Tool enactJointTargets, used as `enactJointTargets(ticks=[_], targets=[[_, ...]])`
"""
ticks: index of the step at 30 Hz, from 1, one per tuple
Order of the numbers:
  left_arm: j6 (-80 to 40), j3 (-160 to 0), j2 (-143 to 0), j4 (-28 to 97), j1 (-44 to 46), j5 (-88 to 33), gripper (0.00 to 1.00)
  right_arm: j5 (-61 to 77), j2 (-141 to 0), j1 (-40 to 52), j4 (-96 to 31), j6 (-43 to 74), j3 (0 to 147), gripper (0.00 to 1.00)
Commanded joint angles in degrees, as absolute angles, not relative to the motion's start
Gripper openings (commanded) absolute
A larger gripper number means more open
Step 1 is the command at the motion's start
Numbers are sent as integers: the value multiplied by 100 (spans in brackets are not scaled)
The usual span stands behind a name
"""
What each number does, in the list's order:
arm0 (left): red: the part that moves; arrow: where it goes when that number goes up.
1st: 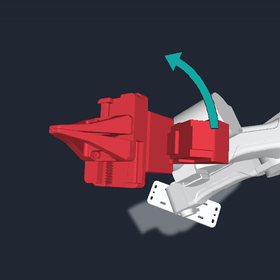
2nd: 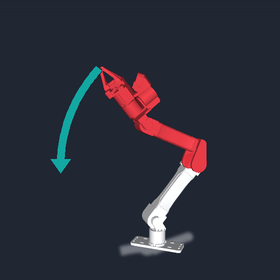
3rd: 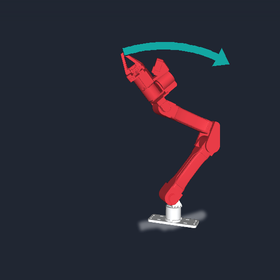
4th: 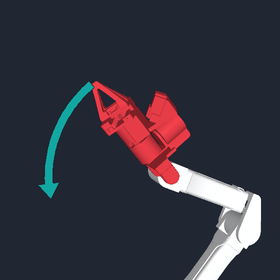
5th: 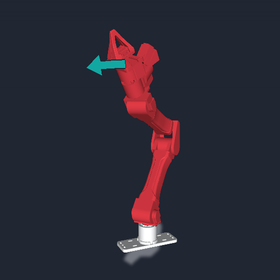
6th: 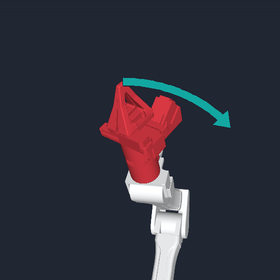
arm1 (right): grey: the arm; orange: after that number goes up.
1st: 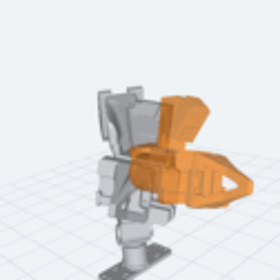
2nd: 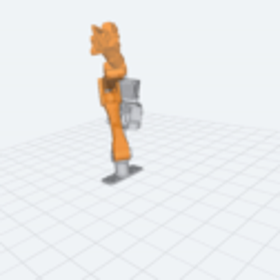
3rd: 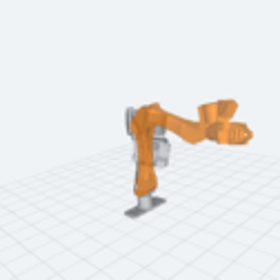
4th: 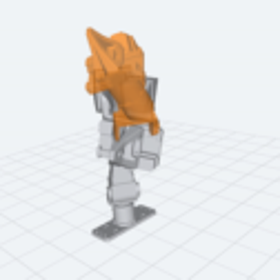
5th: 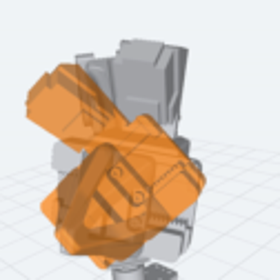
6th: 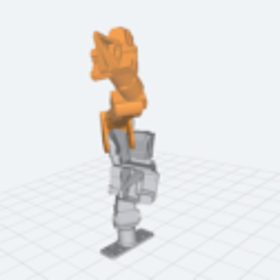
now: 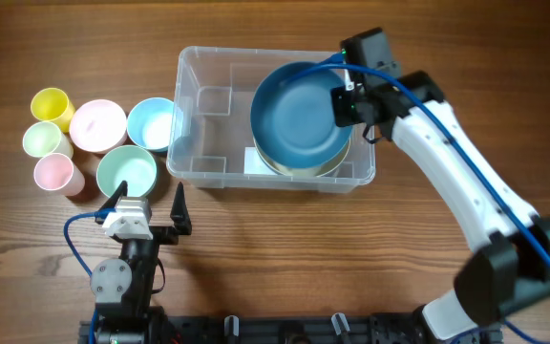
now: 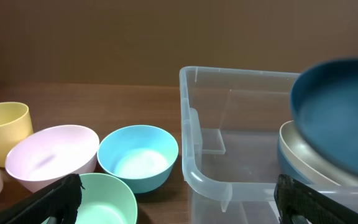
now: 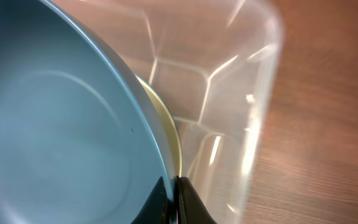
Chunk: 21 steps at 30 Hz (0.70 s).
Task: Pack container
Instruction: 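Lift the teal bowl and lower it onto the plate in the box, then release the bowl and retract the right gripper to the right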
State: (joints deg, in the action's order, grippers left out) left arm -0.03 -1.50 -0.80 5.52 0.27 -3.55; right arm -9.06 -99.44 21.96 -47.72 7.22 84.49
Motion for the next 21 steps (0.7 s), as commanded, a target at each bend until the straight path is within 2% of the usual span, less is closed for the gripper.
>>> enactJointTargets(ticks=[1,5,6,8,10,14,21], targets=[[86,-102,-38,532,38,-425,100,-744,-10313,2231,-4755,766,8560,4],[89,-102,-38,532,38,-425,100,-746,-10479,2228,-4770,746,8560,5],[86,-102,-38,532,38,-423,100,-749,-10481,2228,-4777,744,8560,12],[86,-102,-38,532,38,-425,100,-766,-10477,2228,-4775,694,8560,32],[86,-102,-38,532,38,-425,100,-768,-10477,2228,-4772,578,8560,39],[89,-102,-38,532,38,-425,100,-768,-10383,2228,-4753,287,8567,45],[86,-102,-38,532,38,-425,100,-816,-9620,2217,-4797,434,8715,46]])
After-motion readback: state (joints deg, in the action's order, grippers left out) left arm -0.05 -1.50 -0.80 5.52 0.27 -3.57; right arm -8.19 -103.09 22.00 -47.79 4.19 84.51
